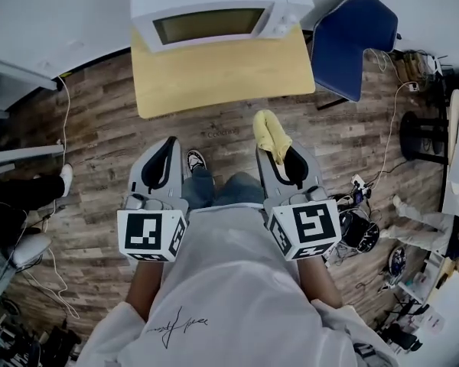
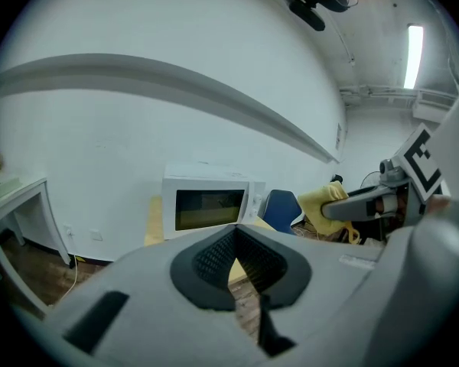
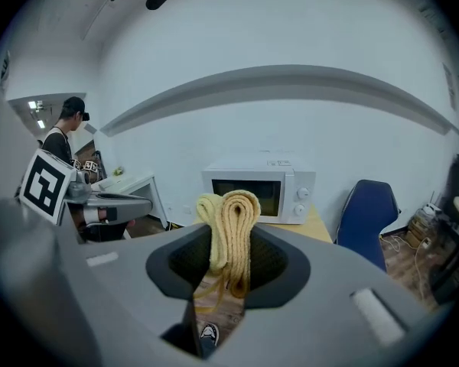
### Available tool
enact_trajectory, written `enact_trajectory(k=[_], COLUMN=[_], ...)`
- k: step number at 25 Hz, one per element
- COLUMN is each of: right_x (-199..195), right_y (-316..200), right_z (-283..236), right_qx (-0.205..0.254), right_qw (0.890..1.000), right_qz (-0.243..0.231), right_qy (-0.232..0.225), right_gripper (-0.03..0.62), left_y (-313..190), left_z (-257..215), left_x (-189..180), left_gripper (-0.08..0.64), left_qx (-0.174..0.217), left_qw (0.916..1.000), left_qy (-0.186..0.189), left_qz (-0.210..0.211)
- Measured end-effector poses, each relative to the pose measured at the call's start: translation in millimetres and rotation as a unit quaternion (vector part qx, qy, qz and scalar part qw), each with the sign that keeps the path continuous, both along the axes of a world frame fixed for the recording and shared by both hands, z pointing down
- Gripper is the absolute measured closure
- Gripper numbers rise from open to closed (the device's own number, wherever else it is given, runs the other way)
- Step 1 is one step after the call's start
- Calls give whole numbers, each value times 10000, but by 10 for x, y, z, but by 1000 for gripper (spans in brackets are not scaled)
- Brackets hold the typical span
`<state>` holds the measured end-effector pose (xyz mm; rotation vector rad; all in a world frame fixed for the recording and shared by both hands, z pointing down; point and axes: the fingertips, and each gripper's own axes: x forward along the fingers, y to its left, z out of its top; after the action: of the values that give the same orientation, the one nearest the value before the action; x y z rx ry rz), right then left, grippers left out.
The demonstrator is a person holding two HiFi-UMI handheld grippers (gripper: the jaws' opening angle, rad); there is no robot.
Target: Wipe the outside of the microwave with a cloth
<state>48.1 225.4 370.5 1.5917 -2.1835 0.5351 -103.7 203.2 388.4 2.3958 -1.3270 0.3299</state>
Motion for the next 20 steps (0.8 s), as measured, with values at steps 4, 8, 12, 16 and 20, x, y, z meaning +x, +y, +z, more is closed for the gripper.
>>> enact_trajectory(k=[4,8,12,16,20], right_x=[-56,-44,48,168,358], right_y=[-112,-295,-531,-822,-1174], right_z=[64,73,118,106,66], right_qx=[-171,-264,-224,-150,-97], right_qw=[9998,9996,9997,9997,9993], right_qz=[12,44,75,153,336], right_qy=[129,-75,-7,-93,-133], right_gripper=[485,485,486,486,486], left_y=[-136,-279,-436,-657,-978], left_z=[67,112,111,58,-49], left_x=[-80,-79,-35,34,155], left_gripper=[565,565,566,566,566], left_qx=[-110,-180,-146,-186,-117], left_qw=[9999,9998,9998,9998,9998], left_qy=[-40,-72,-108,-103,-128], left_qz=[1,15,16,16,-47])
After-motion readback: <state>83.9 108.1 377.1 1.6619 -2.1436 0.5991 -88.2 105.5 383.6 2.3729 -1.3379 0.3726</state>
